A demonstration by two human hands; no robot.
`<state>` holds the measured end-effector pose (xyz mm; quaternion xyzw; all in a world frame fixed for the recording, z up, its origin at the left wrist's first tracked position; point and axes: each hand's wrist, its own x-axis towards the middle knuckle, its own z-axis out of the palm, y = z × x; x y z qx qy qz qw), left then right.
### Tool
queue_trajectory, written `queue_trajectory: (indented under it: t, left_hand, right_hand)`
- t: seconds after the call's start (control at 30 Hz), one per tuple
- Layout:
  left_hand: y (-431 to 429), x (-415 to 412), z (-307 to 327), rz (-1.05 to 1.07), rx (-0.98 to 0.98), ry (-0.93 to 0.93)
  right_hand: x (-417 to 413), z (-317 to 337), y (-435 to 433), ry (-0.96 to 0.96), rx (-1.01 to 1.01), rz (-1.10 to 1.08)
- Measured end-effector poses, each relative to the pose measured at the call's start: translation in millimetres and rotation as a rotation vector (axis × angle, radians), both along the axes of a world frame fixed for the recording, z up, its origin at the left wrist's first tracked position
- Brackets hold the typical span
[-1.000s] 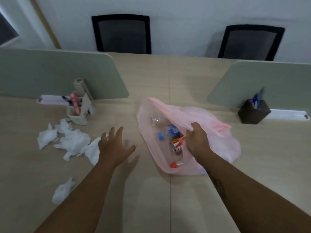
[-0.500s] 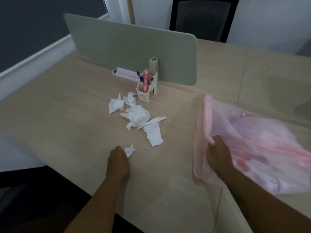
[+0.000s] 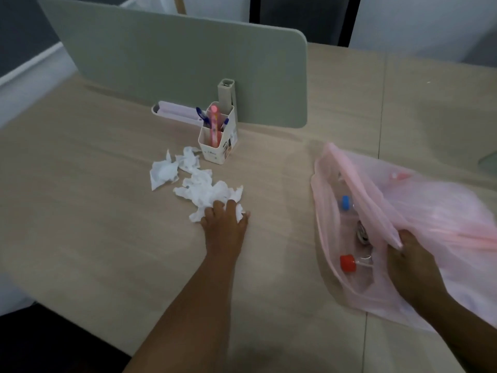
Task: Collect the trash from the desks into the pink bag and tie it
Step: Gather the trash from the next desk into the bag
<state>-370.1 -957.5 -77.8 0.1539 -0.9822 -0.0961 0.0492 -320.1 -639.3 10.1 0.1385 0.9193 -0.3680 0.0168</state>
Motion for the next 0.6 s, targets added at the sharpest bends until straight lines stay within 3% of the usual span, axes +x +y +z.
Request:
queue_trajectory:
  t: [0.17,0.4,0.6]
  left_hand:
    - [15,-4,13,-0.176,0.207,0.097]
    - [151,-18,76,-0.618,0.452,0.111]
    - [240,-14,110,-0.807,0.494,0.078]
  right_hand:
    - [-3,8,8,0.006,0.049,-0.032]
    - [-4,37,55,0.164,0.070,-0.271]
    - [13,58,86,0.140,0.103,-0.367]
